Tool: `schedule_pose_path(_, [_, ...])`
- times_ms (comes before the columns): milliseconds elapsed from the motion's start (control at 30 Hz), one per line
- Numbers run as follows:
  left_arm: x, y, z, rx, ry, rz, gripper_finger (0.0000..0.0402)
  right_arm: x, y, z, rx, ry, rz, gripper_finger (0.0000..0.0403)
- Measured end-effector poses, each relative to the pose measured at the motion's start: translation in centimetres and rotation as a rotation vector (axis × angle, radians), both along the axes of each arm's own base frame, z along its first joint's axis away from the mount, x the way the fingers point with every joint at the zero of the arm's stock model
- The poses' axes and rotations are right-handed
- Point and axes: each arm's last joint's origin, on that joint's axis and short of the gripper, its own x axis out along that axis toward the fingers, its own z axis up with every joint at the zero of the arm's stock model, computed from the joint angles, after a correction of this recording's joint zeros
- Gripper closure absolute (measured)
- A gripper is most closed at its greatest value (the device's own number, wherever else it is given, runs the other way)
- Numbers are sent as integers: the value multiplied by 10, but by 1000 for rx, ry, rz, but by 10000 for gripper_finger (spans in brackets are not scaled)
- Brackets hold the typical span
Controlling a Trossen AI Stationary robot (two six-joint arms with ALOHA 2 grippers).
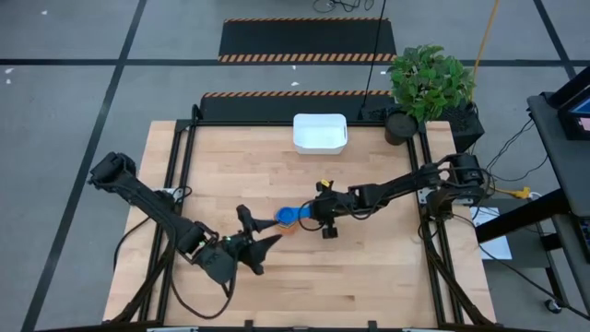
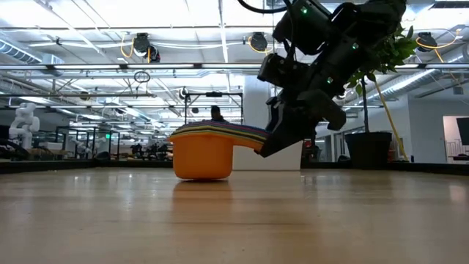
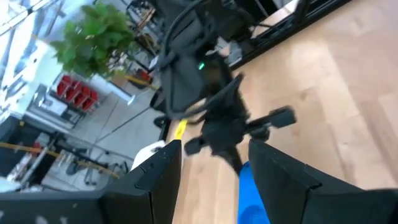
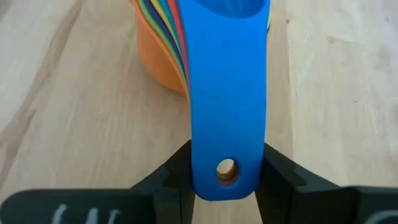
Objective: Nest measuring cups in basket
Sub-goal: Put the nested measuring cups into the white bin
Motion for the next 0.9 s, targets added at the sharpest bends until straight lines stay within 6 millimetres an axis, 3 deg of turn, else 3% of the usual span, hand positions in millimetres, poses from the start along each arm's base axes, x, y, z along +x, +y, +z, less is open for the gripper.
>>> schedule_pose_path(333, [-33, 52, 18, -145, 46, 209, 211, -23, -17, 52, -199, -63, -92, 303])
schedule_pose_path(467, [-36, 72, 15, -163, 78, 304, 211, -34, -36, 81, -263, -152, -164, 325])
schedule_pose_path(633, [-30, 91, 15, -146, 95, 379, 211, -49, -69, 103, -347, -194, -270, 374])
schedule_pose_path(733, [-27, 102, 14, -145, 99, 420, 211, -57, -87, 105, -336, -168, -310, 400])
schedule_pose_path(900, [-26, 115, 11, -163, 151, 450, 211, -64, -96, 96, -297, -93, -344, 388])
